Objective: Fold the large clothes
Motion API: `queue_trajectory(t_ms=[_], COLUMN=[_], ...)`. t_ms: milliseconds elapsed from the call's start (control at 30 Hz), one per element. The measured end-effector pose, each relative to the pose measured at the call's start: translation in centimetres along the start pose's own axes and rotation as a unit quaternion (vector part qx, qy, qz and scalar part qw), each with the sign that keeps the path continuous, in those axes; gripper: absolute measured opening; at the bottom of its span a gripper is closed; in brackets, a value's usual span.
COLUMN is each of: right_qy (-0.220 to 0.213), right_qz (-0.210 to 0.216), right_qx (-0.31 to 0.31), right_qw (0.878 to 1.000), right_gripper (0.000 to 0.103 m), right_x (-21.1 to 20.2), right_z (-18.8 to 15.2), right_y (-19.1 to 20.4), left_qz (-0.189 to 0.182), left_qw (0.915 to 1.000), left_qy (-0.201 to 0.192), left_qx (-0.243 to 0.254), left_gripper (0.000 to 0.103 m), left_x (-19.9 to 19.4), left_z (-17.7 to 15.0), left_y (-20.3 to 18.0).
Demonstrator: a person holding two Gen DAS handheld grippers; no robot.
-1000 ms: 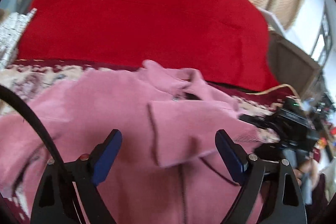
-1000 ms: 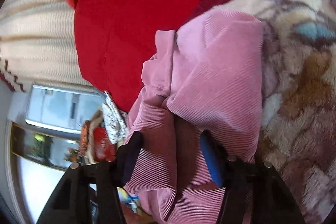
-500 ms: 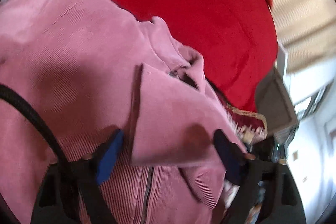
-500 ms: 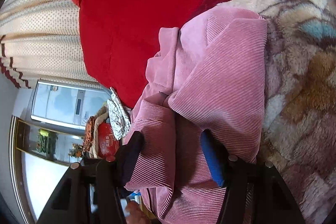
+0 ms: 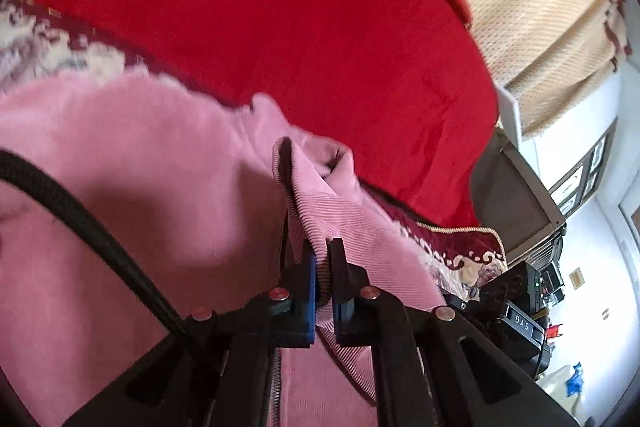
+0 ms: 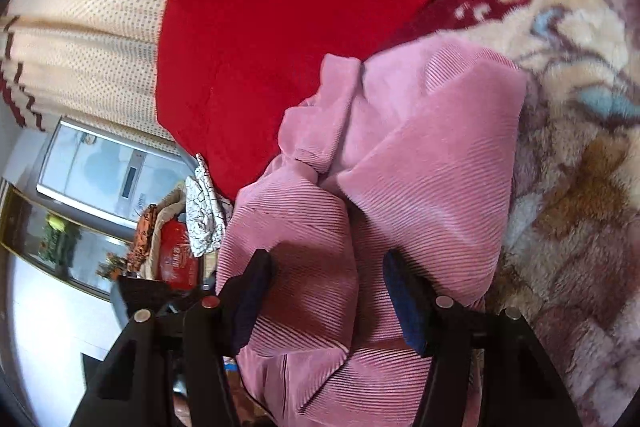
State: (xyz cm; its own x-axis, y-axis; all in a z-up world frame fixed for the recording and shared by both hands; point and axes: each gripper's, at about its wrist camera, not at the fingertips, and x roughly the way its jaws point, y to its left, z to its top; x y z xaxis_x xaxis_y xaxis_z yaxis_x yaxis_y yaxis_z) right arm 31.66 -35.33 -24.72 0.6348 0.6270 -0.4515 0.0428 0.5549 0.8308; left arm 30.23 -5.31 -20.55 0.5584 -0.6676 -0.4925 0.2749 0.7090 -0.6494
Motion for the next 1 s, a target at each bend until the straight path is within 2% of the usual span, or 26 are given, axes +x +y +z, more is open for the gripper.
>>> queue_trajectory(t_ms=[167,333,467,633,800,867,900,933,967,1000], right_qy=[-0.041,-0.062,-0.056,-0.037,-0.007,0.012,0.032,0.046,0.060,0.053], right_qz=[0.003,0.003,-0.001,0.004,0.008,-0.013,-0.037,-0.058,-0.085,-0.118], right_qx=[-0.070,-0.091,-0.117,-0.160,-0.198,-0.212,-0.215,-0.215,-0.216,-0.236], right_qw=[0.997,0.994,0.992,0.986,0.980,0.977,0.975,0.974,0.971,0.963], right_gripper=[0.063,0.063,0.063,0.063,0.063,0.063,0.061,0.058,0.051,0.039], right_x=[-1.1,-1.1,-0.4,1.2,3.4,4.8,5.9,6.7,7.6,7.9], right_z=[-0.6,-1.0,-1.6,-3.0,-5.0,-5.8,-6.2,-6.4,-6.7,-7.1], right_y=[3.2,4.7,5.8,7.8,9.7,10.0,9.9,9.6,9.2,9.2], left_qz=[0.007,0.063,0.126,0.134,0.158,0.167,0.175,0.191,0.219,0.245], left_qw=[0.9989,0.9943,0.9889,0.9883,0.9824,0.9784,0.9753,0.9700,0.9610,0.9517], left_qy=[-0.045,-0.083,-0.056,-0.068,-0.099,-0.119,-0.131,-0.146,-0.164,-0.179], left_qx=[0.009,0.023,0.054,0.027,-0.002,-0.022,-0.030,-0.037,-0.044,-0.048], left_gripper=[0.005,0.005,0.006,0.017,0.019,0.025,0.038,0.056,0.064,0.070], left_x=[-3.3,-7.0,-7.4,-9.1,-13.2,-15.1,-16.2,-17.5,-19.0,-20.4], left_z=[1.1,2.6,3.0,3.4,3.7,3.4,3.1,2.9,2.6,2.3], left_y=[1.0,3.2,4.3,6.1,8.8,9.7,10.0,10.3,10.7,10.9])
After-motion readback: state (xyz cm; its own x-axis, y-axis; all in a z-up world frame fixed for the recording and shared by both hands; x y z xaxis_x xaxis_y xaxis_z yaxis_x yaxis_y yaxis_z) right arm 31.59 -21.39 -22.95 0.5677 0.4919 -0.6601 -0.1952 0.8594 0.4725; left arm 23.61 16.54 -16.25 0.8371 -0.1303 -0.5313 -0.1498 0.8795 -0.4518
